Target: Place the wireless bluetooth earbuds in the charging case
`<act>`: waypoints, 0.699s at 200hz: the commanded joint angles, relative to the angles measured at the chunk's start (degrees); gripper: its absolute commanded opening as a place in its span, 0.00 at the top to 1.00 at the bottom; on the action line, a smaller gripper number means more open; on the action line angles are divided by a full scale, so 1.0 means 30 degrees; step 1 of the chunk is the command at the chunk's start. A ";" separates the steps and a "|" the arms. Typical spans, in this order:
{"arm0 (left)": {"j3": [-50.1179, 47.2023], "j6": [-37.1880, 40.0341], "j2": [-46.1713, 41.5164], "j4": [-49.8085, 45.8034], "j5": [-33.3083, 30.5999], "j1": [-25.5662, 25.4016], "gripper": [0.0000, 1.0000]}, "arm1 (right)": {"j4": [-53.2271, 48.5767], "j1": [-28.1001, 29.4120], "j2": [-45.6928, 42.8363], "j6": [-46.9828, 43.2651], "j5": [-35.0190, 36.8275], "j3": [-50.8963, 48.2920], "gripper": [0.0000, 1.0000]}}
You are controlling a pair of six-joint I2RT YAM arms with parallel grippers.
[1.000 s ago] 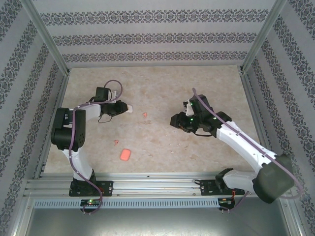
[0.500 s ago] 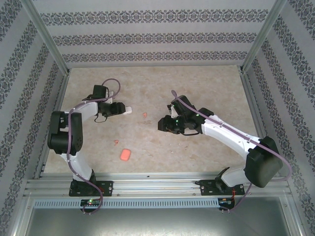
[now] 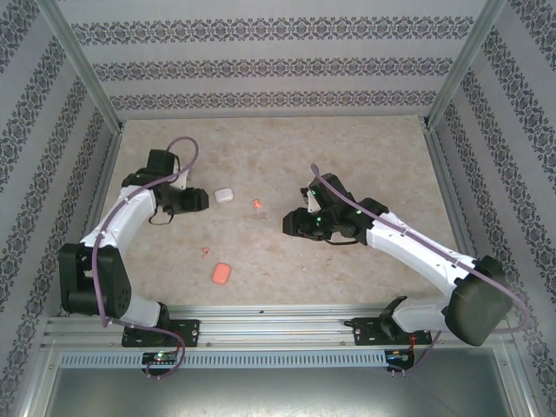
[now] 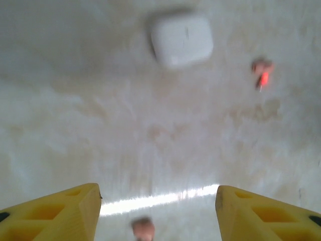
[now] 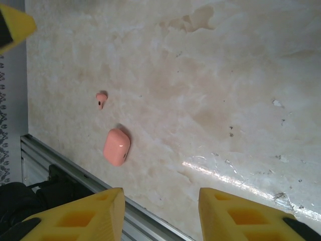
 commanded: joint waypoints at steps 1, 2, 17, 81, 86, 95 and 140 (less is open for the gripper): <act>-0.1630 -0.1356 -0.1531 -0.2321 0.0245 -0.1780 0.39 | 0.0134 0.0367 -0.0898 0.0211 0.0565 -0.0901 0.57; -0.1712 -0.1403 -0.1578 -0.2319 0.0237 -0.1876 0.39 | 0.0153 0.0370 -0.0942 0.0238 0.0566 -0.0938 0.57; -0.2650 -0.2383 -0.2322 -0.2263 -0.0268 -0.3234 0.38 | 0.0267 0.0520 -0.1397 0.0516 0.0682 -0.1429 0.57; -0.5390 -0.5753 -0.3718 -0.1205 -0.2232 -0.7730 0.37 | -0.0062 0.0641 -0.2627 0.0664 0.1300 -0.2146 0.56; -0.5500 -0.5863 -0.3762 -0.1190 -0.2478 -0.7937 0.36 | -0.0063 0.0643 -0.2656 0.0667 0.1309 -0.2144 0.56; -0.5731 -0.6060 -0.3793 -0.1110 -0.2771 -0.8300 0.36 | -0.0063 0.0652 -0.2632 0.0670 0.1311 -0.2146 0.55; -0.6844 -0.6722 -0.3846 0.0221 -0.3270 -0.9650 0.35 | 0.0228 0.0643 -0.2110 0.0703 0.1146 -0.1978 0.55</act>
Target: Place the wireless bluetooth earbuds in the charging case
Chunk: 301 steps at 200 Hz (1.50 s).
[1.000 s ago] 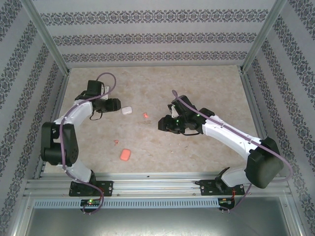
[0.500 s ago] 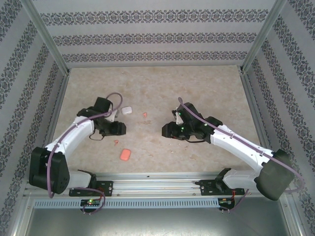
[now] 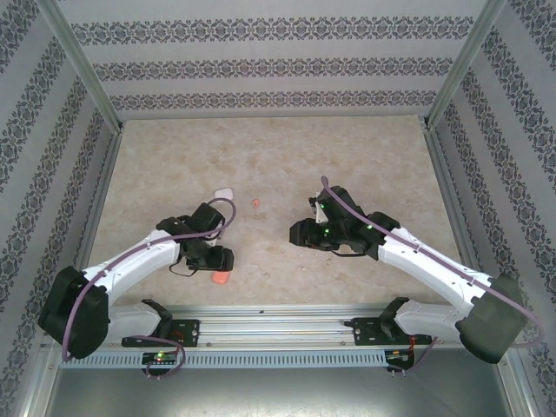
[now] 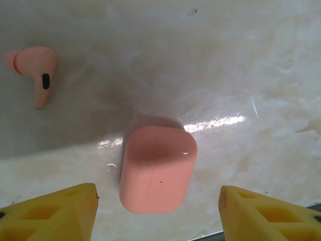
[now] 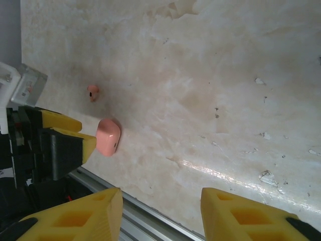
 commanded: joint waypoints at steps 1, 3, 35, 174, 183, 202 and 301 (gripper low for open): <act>-0.0530 -0.0945 -0.0177 0.0984 -0.0801 -0.0746 0.35 | 0.0127 0.0203 0.0241 0.0063 0.0276 0.0051 0.55; -0.0562 -0.0939 -0.0142 0.1057 -0.0818 -0.0808 0.35 | 0.0150 0.0197 0.0300 0.0063 0.0268 0.0076 0.55; -0.0878 -0.0920 0.0373 0.1695 -0.1641 -0.2020 0.34 | 0.0245 0.0204 0.0579 0.0034 0.0185 0.0230 0.54; -0.1118 -0.0208 0.3711 0.2996 -0.2624 -0.3850 0.54 | 0.0884 -0.0180 0.0557 0.0405 -0.0205 -0.0175 0.53; -0.0999 0.0005 0.3696 0.3024 -0.2652 -0.3991 0.56 | 0.0947 -0.0405 0.0531 0.0465 -0.0453 -0.0230 0.53; -0.0663 0.0675 0.3375 0.3284 -0.2702 -0.4315 0.60 | 0.1166 -0.1165 0.0354 0.0619 -0.1203 -0.0433 0.53; 0.0310 0.8330 -0.2627 0.7971 0.1475 -0.4744 0.71 | 0.1486 -0.3826 -0.0420 0.0248 -0.5561 -0.0208 0.51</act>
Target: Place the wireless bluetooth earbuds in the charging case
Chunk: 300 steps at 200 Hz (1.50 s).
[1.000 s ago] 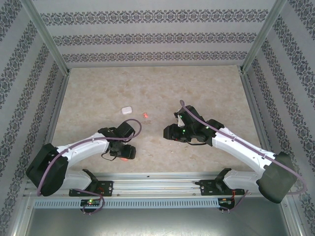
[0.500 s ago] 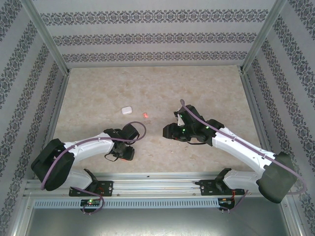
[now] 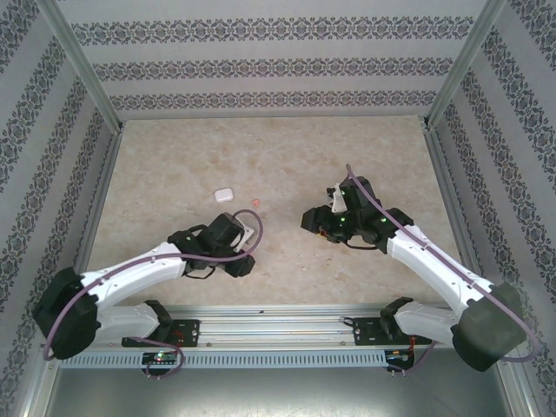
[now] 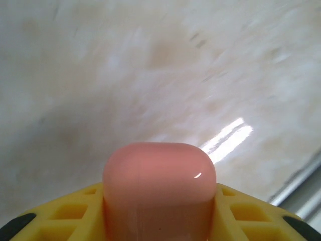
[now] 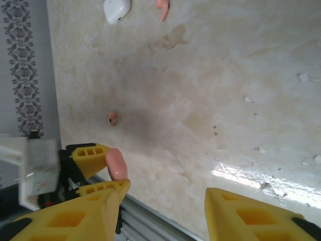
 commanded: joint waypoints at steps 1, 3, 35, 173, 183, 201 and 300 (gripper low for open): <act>0.0558 0.3280 -0.1337 0.2320 0.1927 -0.0307 0.71 | 0.0250 0.0209 0.0028 -0.0369 -0.1796 0.0666 0.51; 0.0575 0.3412 -0.1437 0.2428 0.2076 -0.0307 0.71 | 0.0246 0.0230 0.0093 -0.0387 -0.1849 0.0717 0.51; 0.1094 0.5201 -0.2238 0.3447 0.3440 -0.0308 0.72 | 0.0245 0.1227 0.0896 -0.0819 -0.2673 0.1740 0.50; 0.2487 0.6339 -0.1267 0.4007 0.4372 -0.0308 0.73 | -0.0711 0.3218 0.3992 -0.2592 -0.4602 0.4459 0.49; 0.2568 0.6346 -0.1149 0.3999 0.4347 -0.0302 0.73 | -0.0722 0.3266 0.4103 -0.2627 -0.4683 0.4481 0.50; 0.2656 0.6350 -0.1036 0.4015 0.4332 -0.0308 0.73 | -0.0715 0.3379 0.4279 -0.2642 -0.4779 0.4543 0.50; 0.2765 0.6375 -0.1050 0.4234 0.4043 -0.0308 0.71 | -0.0635 0.3544 0.4456 -0.2629 -0.5166 0.4618 0.81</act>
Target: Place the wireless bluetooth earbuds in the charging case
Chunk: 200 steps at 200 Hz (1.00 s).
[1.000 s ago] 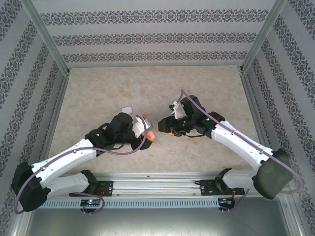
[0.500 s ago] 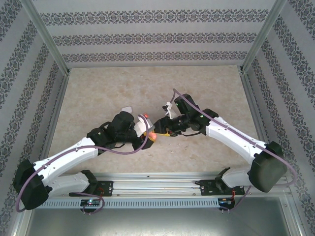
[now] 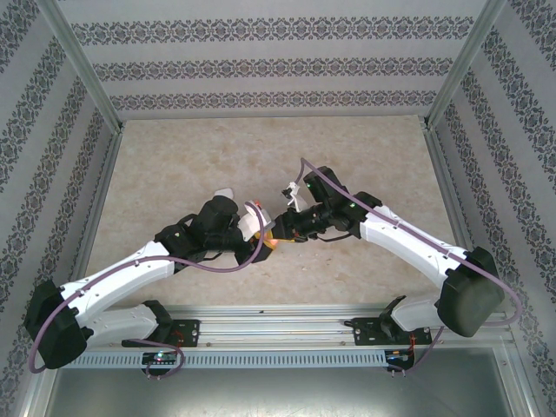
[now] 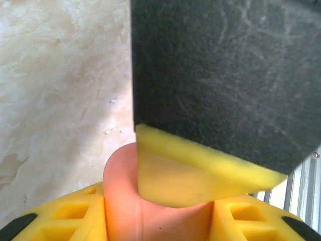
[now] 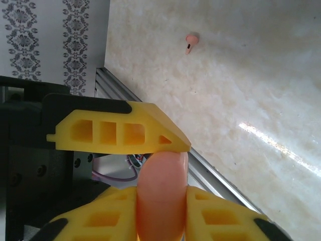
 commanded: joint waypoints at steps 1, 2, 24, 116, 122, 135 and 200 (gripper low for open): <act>0.0680 0.0387 -0.0081 0.0966 0.0103 -0.0227 0.71 | -0.0132 0.0151 0.0186 -0.0152 -0.0329 0.0386 0.81; 0.0683 0.0387 -0.0074 0.0976 0.0092 -0.0227 0.71 | -0.0132 0.0159 0.0190 -0.0152 -0.0351 0.0387 0.81; 0.0708 0.0474 -0.0133 0.1011 -0.0079 -0.0228 0.69 | -0.0146 0.0182 0.0178 -0.0122 -0.0399 0.0412 0.78; 0.1023 0.0453 0.0197 0.1101 -0.0177 -0.0227 0.64 | -0.0542 0.0270 0.0250 -0.0415 -0.0344 0.0510 0.83; 0.1063 0.0403 0.0182 0.1095 -0.0270 -0.0227 0.62 | -0.0543 0.0281 0.0224 -0.0444 -0.0275 0.0538 0.85; 0.1096 0.0155 0.0115 0.1153 -0.0520 -0.0224 0.53 | -0.0473 0.0249 0.0066 -0.0419 0.0131 0.0578 0.87; 0.1513 -0.5650 -0.1843 0.2412 -0.0370 0.2135 0.24 | 0.5288 -0.2271 -0.3576 0.3159 0.2021 -0.2483 0.92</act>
